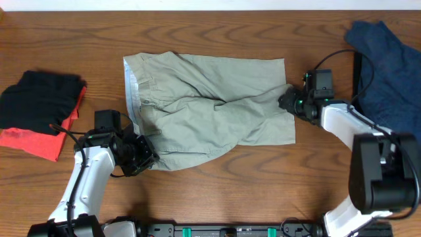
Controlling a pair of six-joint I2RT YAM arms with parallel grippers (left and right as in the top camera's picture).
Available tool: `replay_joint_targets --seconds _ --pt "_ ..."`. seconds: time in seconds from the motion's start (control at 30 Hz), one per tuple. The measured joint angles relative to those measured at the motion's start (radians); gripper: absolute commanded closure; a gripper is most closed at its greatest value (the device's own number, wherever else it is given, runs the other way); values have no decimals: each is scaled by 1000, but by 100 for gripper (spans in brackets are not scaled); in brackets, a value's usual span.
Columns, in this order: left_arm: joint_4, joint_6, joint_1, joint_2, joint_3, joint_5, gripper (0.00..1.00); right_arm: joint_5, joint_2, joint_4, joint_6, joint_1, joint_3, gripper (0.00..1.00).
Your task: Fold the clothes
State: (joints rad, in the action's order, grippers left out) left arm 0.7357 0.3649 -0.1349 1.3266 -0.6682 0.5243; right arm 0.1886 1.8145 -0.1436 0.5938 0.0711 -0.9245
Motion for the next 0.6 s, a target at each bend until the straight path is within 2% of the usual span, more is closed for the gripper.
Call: replay_joint_targets --seconds 0.2,0.27,0.33,0.43,0.47,0.6 --pt "0 0 0 0 0 -5 94 2 23 115 51 0 0 47" --pt "0 0 0 0 0 -5 94 2 24 141 58 0 0 51" --pt "-1 0 0 0 0 -5 94 2 24 150 64 0 0 62" --pt "-3 -1 0 0 0 -6 94 3 24 154 70 -4 0 95" --pt "-4 -1 0 0 0 -7 94 4 24 154 74 -6 0 99" --pt "-16 -2 0 0 0 -8 94 38 24 152 79 -29 0 99"
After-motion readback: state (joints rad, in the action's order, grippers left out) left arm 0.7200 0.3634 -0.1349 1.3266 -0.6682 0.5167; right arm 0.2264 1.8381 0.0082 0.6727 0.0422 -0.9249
